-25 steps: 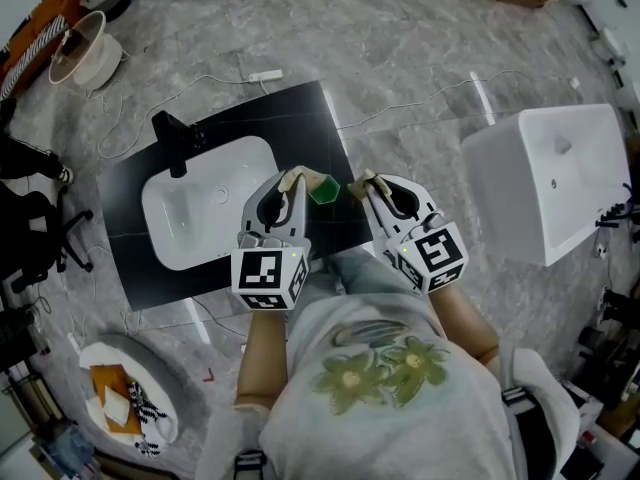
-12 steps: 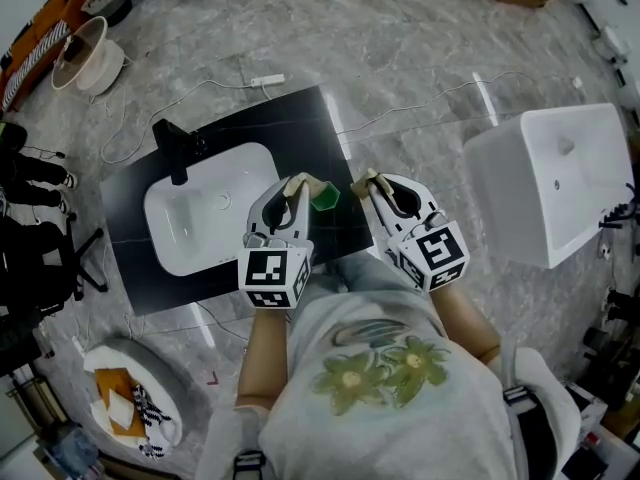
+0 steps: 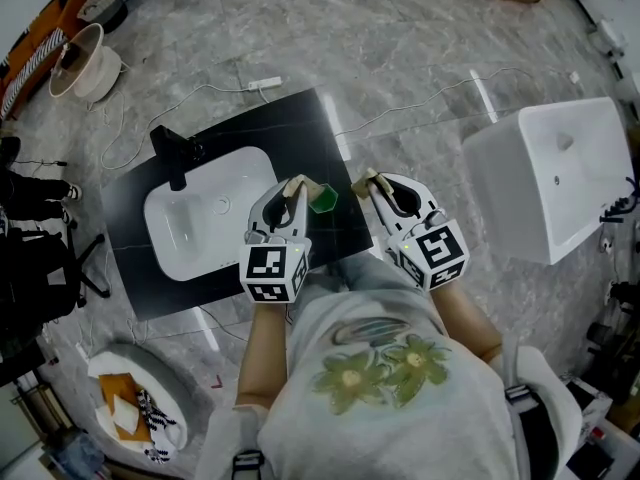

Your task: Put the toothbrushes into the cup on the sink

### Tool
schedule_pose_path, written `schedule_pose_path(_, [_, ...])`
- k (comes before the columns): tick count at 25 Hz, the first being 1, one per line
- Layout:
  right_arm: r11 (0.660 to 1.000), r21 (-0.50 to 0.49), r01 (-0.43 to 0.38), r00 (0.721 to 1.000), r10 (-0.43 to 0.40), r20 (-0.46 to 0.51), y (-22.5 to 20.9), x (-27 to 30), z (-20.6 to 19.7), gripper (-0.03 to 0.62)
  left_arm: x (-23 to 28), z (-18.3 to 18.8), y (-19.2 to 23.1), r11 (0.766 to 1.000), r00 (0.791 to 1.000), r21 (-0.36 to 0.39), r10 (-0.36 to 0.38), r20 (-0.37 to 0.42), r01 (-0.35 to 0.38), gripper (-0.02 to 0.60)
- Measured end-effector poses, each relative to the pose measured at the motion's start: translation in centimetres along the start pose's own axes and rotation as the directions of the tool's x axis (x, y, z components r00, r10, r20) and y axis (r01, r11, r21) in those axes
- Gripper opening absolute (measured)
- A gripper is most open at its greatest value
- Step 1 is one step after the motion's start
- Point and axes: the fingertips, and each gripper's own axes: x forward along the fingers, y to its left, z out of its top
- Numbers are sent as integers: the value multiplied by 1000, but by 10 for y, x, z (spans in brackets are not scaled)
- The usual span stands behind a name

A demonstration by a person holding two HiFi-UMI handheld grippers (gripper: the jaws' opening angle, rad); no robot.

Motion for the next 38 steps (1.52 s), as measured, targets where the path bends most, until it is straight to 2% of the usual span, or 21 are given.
schedule_pose_path(20, [999, 15, 32, 999, -32, -5, -5, -3, -6, 57, 12, -23, -2, 999, 999, 35, -13, -36, 15, 71])
schedule_pose_path(38, [1000, 15, 26, 1000, -26, -14, -3, -5, -9, 57, 22, -41, -5, 999, 999, 52, -9, -51, 12, 71])
